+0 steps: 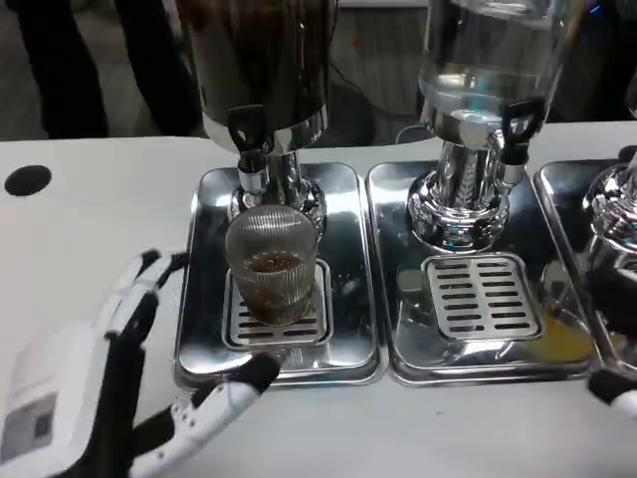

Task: Grasp the cup under the faucet to collect the drink, then remove the cup.

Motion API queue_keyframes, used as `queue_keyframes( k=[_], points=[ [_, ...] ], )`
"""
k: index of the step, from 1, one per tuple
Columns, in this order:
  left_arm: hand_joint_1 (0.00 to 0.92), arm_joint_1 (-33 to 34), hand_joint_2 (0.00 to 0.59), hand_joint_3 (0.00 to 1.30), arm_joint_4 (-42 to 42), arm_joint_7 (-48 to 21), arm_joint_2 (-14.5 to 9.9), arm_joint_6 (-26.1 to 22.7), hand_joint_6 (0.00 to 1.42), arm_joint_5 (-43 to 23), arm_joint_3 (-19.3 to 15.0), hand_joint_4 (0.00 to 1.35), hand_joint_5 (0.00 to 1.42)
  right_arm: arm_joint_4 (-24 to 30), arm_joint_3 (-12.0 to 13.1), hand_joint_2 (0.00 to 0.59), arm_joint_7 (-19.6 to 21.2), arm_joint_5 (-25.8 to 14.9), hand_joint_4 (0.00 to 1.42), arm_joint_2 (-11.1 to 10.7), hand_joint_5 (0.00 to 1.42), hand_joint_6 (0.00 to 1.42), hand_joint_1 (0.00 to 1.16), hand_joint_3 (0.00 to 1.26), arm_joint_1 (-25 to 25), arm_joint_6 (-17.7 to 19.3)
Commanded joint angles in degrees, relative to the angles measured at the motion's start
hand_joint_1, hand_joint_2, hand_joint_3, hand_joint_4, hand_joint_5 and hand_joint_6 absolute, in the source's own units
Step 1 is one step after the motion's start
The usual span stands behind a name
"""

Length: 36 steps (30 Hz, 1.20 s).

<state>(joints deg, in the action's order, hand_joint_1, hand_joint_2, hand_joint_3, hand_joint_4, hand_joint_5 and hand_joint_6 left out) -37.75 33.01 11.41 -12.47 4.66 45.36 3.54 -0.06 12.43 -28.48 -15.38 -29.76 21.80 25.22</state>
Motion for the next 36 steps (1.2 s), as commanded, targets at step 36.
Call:
queue_keyframes(
  k=[36],
  points=[
    [0.0, -9.39, 0.037, 0.21, -9.68, 4.39, -1.27, 10.38, 0.62, -1.64, -0.66, 0.13, 0.28, 11.58, -23.21, 0.127, 2.23, 19.65, 0.16, 10.07, 0.17, 0.12, 0.68, 0.2, -22.3, -24.86]
  ],
)
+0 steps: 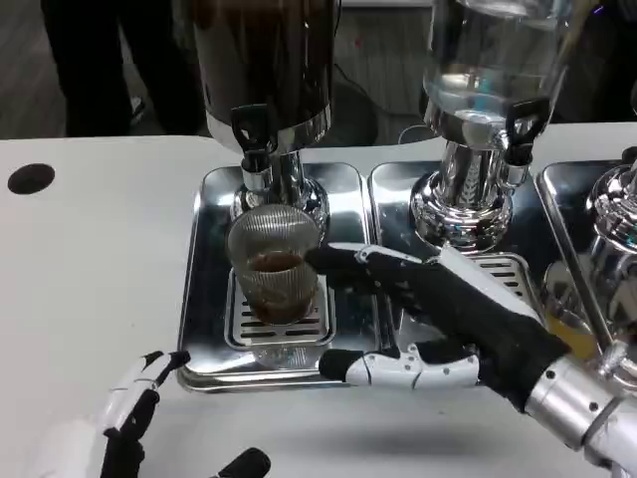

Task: Grasp the cup under the faucet to collect the drink, then remove the cup.

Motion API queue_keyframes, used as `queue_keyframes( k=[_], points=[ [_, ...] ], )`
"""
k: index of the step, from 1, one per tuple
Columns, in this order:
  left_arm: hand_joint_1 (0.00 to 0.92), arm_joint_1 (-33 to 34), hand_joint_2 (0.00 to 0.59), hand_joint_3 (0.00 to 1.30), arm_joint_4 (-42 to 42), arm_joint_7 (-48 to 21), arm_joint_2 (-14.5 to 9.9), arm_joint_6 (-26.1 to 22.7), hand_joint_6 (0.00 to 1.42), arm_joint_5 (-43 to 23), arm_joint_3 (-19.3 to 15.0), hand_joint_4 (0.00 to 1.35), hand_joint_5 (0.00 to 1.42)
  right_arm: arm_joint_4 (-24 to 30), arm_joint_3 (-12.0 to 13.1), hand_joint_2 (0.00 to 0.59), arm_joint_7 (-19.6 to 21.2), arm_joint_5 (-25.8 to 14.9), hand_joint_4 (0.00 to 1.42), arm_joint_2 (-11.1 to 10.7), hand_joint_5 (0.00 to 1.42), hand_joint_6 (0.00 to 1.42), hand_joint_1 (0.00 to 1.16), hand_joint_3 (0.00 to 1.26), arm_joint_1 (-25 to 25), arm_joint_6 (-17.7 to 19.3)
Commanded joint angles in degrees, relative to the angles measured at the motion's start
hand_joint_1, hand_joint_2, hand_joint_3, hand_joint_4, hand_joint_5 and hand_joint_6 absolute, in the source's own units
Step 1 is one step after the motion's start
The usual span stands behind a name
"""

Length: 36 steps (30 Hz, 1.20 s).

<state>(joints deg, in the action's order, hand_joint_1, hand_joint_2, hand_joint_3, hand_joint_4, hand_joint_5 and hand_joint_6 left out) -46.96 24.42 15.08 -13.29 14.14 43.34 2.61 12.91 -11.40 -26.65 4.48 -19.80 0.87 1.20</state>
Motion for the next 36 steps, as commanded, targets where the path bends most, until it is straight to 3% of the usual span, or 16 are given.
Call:
queue_keyframes(
  k=[1, 14, 36],
  points=[
    [0.0, -0.16, 0.037, 0.21, -1.18, 0.7, -0.43, 0.91, 0.62, 0.34, 0.3, 0.13, 0.28, -1.6, 0.84, 0.127, 0.47, -0.31, 0.16, 0.14, 0.17, 0.12, 0.68, 0.2, -1.5, -0.92],
    [0.0, 0.62, 0.037, 0.21, -1.31, -0.58, -0.57, 0.08, 0.62, 0.41, 1.47, 0.13, 0.28, -4.69, 3.42, 0.127, 0.98, -0.91, 0.15, 0.45, 0.16, 0.1, 0.68, 0.2, -4.18, -0.96],
    [0.0, -1.9, 0.036, 0.22, -1.32, -0.42, -1.33, 1.33, 0.63, -1.18, 0.81, 0.13, 0.29, -13.34, 1.82, 0.127, 6.79, 4.2, 0.07, 4.48, 0.1, 0.06, 0.71, 0.14, -12.12, -3.49]
  ],
)
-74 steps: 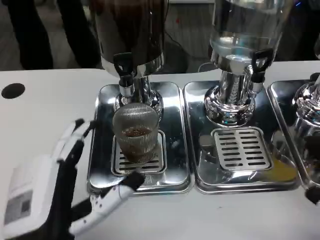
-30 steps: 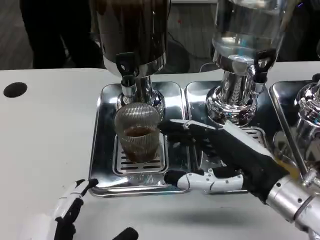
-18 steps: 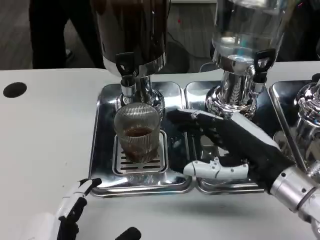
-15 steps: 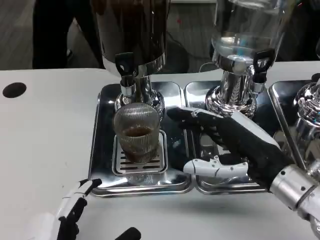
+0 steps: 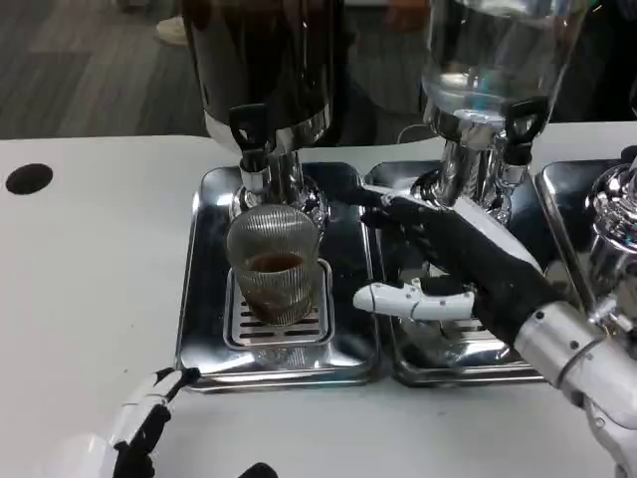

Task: Grasp the cup under the faucet to collect the drink, then remove the cup.

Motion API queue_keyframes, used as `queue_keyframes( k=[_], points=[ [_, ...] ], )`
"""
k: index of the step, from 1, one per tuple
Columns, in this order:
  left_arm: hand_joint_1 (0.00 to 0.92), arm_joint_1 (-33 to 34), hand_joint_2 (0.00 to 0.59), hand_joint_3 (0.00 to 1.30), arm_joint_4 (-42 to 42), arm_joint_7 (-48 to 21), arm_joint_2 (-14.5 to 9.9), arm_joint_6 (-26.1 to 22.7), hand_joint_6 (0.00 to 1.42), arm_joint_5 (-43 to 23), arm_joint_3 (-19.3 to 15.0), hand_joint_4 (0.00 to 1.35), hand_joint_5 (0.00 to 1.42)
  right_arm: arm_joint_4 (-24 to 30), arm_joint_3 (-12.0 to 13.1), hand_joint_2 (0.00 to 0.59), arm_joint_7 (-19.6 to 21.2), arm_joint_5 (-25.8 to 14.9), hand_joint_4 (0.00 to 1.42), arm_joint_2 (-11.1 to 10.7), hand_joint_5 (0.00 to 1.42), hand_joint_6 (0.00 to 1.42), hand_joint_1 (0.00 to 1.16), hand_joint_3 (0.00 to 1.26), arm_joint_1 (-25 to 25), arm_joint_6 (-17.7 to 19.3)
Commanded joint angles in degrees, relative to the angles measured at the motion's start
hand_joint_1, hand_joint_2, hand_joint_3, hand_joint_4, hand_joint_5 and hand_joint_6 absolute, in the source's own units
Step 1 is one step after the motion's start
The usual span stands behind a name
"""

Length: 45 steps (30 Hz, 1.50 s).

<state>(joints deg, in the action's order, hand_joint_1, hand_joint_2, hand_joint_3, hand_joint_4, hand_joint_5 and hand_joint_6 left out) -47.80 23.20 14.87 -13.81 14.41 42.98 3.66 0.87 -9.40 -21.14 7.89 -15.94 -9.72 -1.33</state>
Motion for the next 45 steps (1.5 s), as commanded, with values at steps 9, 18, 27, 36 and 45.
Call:
queue_keyframes(
  k=[9, 18, 27, 36, 45],
  points=[
    [0.0, -1.91, 0.036, 0.22, -0.24, -0.2, -1.18, 2.06, 0.64, -1.78, -1.01, 0.13, 0.29, -3.01, -1.91, 0.123, 2.61, 2.0, 0.05, 2.65, 0.06, 0.08, 0.7, 0.07, -2.64, -1.07],
    [0.0, -3.53, 0.035, 0.23, -1.06, 0.27, -1.73, 3.58, 0.65, -2.64, -1.21, 0.14, 0.29, -8.65, -3.6, 0.123, 4.43, 3.41, 0.04, 5.38, 0.05, 0.06, 0.7, 0.07, -5.63, -0.63],
    [0.0, -5.04, 0.037, 0.24, -3.0, 0.27, -2.37, 5.6, 0.65, -4.52, -3.01, 0.15, 0.3, -12.39, -5.14, 0.101, 7.18, 5.25, 0.03, 7.77, 0.04, 0.03, 0.72, 0.04, -6.98, 0.83],
    [0.0, -6.03, 0.038, 0.26, -4.57, -0.14, -2.64, 6.99, 0.65, -6.07, -4.63, 0.16, 0.3, -15.45, -7.04, 0.083, 11.65, 7.49, 0.03, 11.19, 0.05, 0.01, 0.72, 0.03, -8.22, 1.52],
    [0.0, -7.32, 0.044, 0.26, -6.56, -0.45, -3.42, 8.52, 0.64, -8.29, -6.44, 0.16, 0.31, -20.99, -8.35, 0.081, 15.83, 9.25, 0.0, 14.8, 0.04, 0.0, 0.73, 0.0, -10.52, 3.22]
  ],
)
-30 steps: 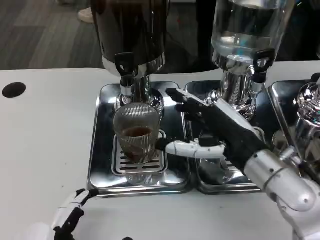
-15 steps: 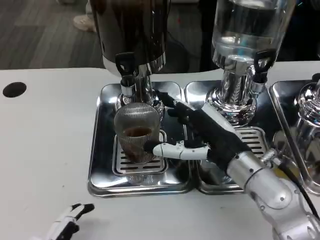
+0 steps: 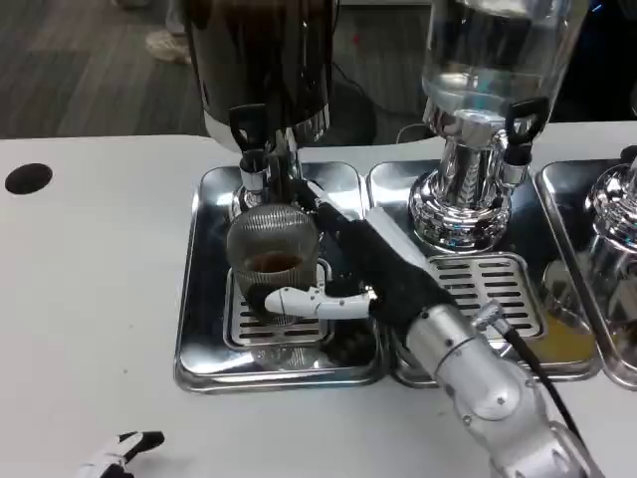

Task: Grasp the cup under the faucet to collect the drink, then remove the cup.

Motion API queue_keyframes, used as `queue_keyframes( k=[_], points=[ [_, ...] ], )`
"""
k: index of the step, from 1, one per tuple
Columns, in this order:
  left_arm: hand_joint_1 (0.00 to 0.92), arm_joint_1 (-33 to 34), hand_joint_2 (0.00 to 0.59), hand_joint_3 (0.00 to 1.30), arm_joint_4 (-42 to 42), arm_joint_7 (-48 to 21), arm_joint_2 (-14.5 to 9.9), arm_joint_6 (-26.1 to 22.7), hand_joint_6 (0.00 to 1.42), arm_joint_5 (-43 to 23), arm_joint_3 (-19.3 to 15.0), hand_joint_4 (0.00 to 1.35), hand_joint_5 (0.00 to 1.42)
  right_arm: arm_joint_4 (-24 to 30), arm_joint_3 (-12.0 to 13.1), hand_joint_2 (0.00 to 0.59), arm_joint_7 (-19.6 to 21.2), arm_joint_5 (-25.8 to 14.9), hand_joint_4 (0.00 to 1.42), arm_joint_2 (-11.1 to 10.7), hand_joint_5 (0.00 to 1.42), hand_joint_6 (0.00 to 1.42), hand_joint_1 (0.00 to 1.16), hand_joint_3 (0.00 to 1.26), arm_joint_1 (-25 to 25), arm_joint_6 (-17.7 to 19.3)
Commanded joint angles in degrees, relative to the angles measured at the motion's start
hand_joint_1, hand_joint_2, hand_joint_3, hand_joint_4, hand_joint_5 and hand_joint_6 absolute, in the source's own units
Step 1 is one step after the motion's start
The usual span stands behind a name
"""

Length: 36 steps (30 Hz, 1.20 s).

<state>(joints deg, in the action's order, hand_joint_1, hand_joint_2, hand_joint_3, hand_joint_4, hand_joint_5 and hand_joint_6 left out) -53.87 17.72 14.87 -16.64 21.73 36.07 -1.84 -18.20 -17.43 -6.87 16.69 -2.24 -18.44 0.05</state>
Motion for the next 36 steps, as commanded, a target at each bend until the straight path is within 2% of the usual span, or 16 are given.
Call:
queue_keyframes(
  k=[1, 7, 13, 31, 36],
  points=[
    [0.0, -1.43, 0.045, 0.26, -1.26, -0.39, -0.69, 1.4, 0.64, -1.61, -1.15, 0.16, 0.31, -2.7, -0.4, 0.081, 1.95, 0.52, 0.0, 1.43, 0.04, 0.0, 0.73, 0.0, -2.09, 2.07],
    [0.0, -2.4, 0.049, 0.27, -1.77, -0.35, -1.0, 2.55, 0.63, -2.47, -2.52, 0.17, 0.34, -6.56, -0.54, 0.08, 4.0, 0.97, 0.0, 2.92, 0.04, 0.0, 0.73, 0.0, -3.45, 3.45],
    [0.0, -3.11, 0.05, 0.28, -1.38, -0.49, -1.03, 3.57, 0.64, -3.08, -4.07, 0.18, 0.34, -8.8, -0.45, 0.074, 5.8, 1.2, 0.08, 3.48, 0.1, 0.04, 0.74, 0.05, -3.96, 4.53],
    [0.0, -1.37, 0.052, 0.3, 1.57, -3.84, -0.17, 2.41, 0.65, -2.55, -4.12, 0.19, 0.35, -9.5, 1.51, 0.089, 6.73, 0.48, 0.2, 1.74, 0.22, 0.13, 0.76, 0.27, -2.67, 6.63],
    [0.0, -1.23, 0.054, 0.3, 2.11, -4.4, 0.17, 2.13, 0.65, -2.35, -3.87, 0.19, 0.35, -9.24, 1.7, 0.093, 7.03, 0.93, 0.23, 1.01, 0.26, 0.14, 0.78, 0.28, -2.37, 6.87]
  ],
)
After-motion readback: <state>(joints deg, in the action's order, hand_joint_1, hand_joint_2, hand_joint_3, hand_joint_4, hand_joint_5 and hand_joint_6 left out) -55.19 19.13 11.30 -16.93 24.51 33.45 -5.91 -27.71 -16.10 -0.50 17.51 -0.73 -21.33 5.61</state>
